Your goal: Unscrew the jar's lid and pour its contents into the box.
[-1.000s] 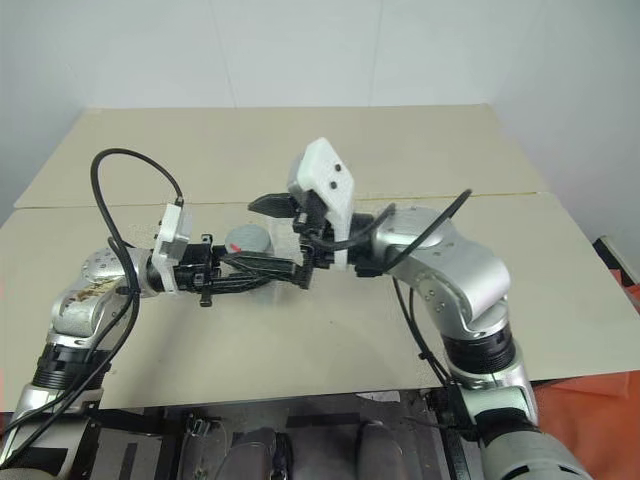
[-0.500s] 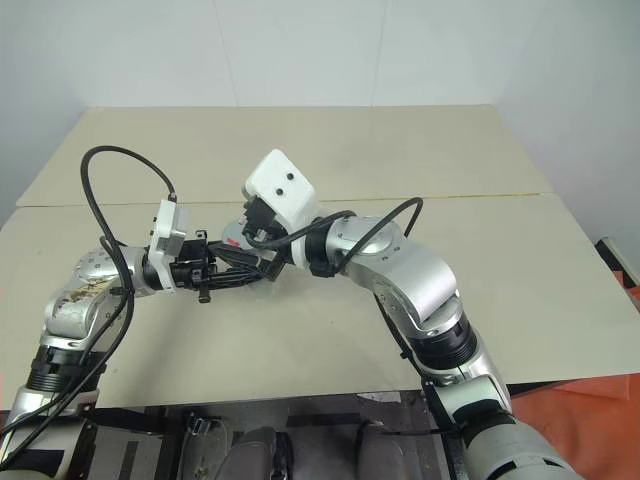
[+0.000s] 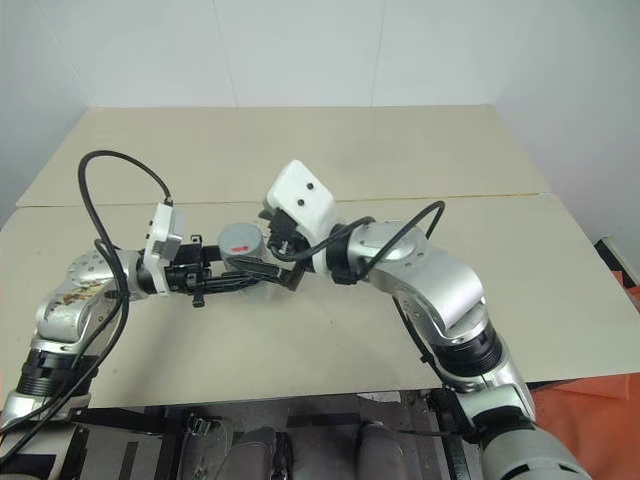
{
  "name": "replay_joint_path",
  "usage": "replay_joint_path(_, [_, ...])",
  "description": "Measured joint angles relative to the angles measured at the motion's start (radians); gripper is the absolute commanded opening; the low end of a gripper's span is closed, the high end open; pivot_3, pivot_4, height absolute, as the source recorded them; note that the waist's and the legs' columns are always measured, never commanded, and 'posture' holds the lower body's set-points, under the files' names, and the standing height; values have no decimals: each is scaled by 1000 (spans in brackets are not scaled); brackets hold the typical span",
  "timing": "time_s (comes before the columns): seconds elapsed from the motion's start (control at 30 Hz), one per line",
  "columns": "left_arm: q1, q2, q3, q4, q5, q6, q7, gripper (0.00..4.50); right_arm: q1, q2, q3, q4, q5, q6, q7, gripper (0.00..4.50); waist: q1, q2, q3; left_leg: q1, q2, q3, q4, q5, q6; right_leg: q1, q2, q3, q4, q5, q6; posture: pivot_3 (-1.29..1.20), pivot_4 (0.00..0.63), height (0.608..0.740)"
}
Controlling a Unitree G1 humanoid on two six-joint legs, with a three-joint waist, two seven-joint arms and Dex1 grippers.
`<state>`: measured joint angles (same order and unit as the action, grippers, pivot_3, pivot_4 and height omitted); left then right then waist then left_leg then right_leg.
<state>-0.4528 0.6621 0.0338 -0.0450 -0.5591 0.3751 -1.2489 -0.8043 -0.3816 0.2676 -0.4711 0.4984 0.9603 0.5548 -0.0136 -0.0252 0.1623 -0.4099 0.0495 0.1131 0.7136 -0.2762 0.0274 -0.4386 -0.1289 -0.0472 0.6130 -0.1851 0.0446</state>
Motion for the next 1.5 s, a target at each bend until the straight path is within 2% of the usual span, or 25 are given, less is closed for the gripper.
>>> replay_joint_path(0.13, [14,1,30,-6,-14,1,4,1935,4,-27,-23,-5,19,0,4,4467,0,0,0,0,0,0,0,0,0,0,0,0,0,0,0,0,150,740])
replay_joint_path(0.3, [42,8,33,-45,-30,1,-23,1935,12,-91,-131,50,-21,-1,-30,4467,7,0,0,0,0,0,0,-1,1,0,0,0,-1,0,0,0,150,740])
replay_joint_path(0.57, [41,7,33,-55,-30,0,-21,1935,35,-130,-137,47,-20,-12,22,4467,-1,0,0,0,0,0,0,-2,4,0,0,1,-1,0,0,0,150,740])
replay_joint_path(0.7, [10,-16,27,-9,-15,-8,-9,1935,35,-137,-157,23,43,-14,88,4467,1,0,0,0,0,0,0,-2,4,0,0,0,-1,0,0,0,150,740])
replay_joint_path(0.8, [-40,-40,9,54,14,-35,-5,1935,19,-112,-178,-6,111,-13,119,4467,4,0,0,0,0,0,0,-2,4,0,0,0,-1,0,0,0,150,740])
replay_joint_path(0.93, [-87,-67,-15,96,30,-57,-15,1935,-17,-66,-153,-12,119,-14,100,4467,2,0,0,0,0,0,0,-2,3,0,0,0,-1,0,0,0,150,740])
replay_joint_path(1.13, [-97,-74,-29,105,47,-71,-29,1935,-55,19,-71,17,70,-17,44,4467,-1,0,0,0,0,0,0,0,0,0,0,0,0,0,0,0,150,740])
replay_joint_path(1.5, [-97,-71,-28,111,48,-71,-38,1935,-88,85,13,130,-57,-64,3,4467,-1,0,0,-1,0,0,0,0,0,0,0,0,0,0,0,0,150,740])
